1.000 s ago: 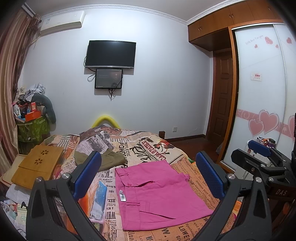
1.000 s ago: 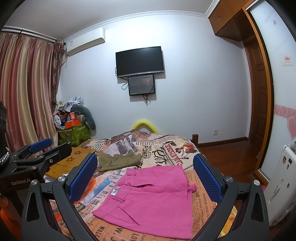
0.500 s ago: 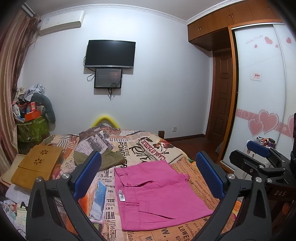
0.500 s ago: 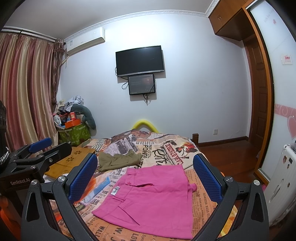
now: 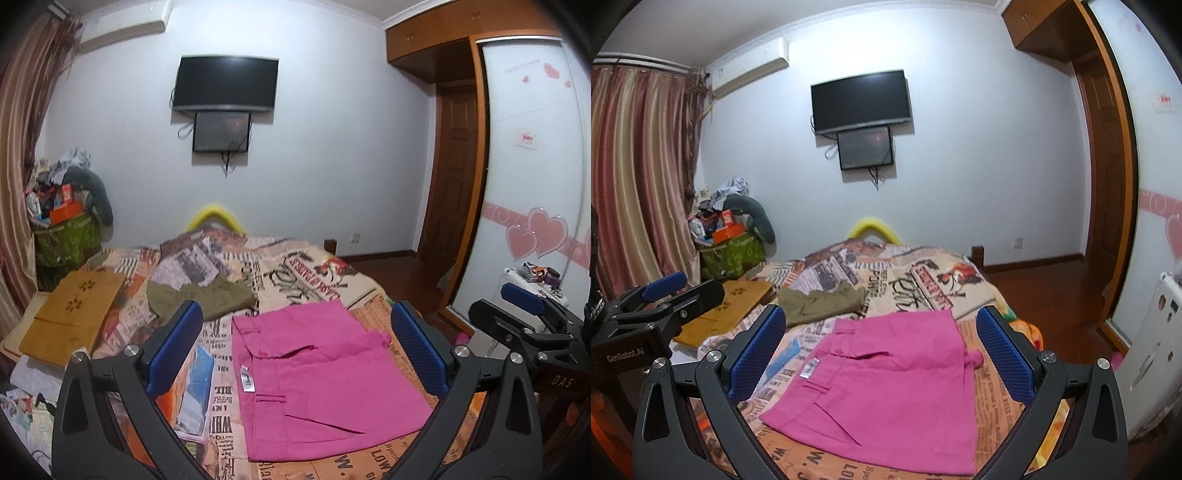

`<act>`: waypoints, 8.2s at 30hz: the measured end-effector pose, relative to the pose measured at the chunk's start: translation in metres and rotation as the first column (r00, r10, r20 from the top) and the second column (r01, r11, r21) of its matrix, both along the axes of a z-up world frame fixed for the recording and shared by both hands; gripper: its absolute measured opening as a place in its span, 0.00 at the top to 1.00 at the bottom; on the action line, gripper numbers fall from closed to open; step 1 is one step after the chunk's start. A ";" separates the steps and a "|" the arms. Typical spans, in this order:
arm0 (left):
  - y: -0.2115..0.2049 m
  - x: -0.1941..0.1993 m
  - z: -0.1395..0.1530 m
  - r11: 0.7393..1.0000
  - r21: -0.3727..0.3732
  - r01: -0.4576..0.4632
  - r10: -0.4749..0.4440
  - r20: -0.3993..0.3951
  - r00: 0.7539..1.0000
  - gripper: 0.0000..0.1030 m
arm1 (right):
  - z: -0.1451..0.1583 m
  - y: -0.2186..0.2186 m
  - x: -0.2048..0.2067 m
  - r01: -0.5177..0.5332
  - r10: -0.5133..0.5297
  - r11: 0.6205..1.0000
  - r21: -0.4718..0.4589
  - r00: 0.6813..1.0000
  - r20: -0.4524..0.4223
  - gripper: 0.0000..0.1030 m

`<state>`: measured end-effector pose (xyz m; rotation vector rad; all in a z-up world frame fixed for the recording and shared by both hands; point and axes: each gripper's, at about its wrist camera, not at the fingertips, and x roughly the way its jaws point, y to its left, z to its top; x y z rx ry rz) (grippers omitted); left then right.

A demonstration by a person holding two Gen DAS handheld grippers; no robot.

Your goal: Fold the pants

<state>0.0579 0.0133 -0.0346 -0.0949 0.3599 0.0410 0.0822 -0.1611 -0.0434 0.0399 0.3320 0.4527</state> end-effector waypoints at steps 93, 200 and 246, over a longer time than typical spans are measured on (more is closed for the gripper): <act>0.058 0.218 -0.225 0.983 0.112 0.142 -0.031 -0.672 0.740 0.94 | -0.205 -0.017 0.213 -0.179 -0.032 0.943 -0.281 0.791 -0.611 0.95; 0.117 0.248 -0.177 0.990 0.138 0.013 0.071 -0.583 0.809 0.58 | -0.144 -0.051 0.249 -0.070 -0.057 0.972 -0.223 0.854 -0.517 0.57; 0.144 0.384 -0.255 0.999 0.018 0.035 -0.015 -0.645 0.764 0.91 | -0.214 0.054 0.407 -0.228 0.052 0.943 -0.243 0.821 -0.569 0.93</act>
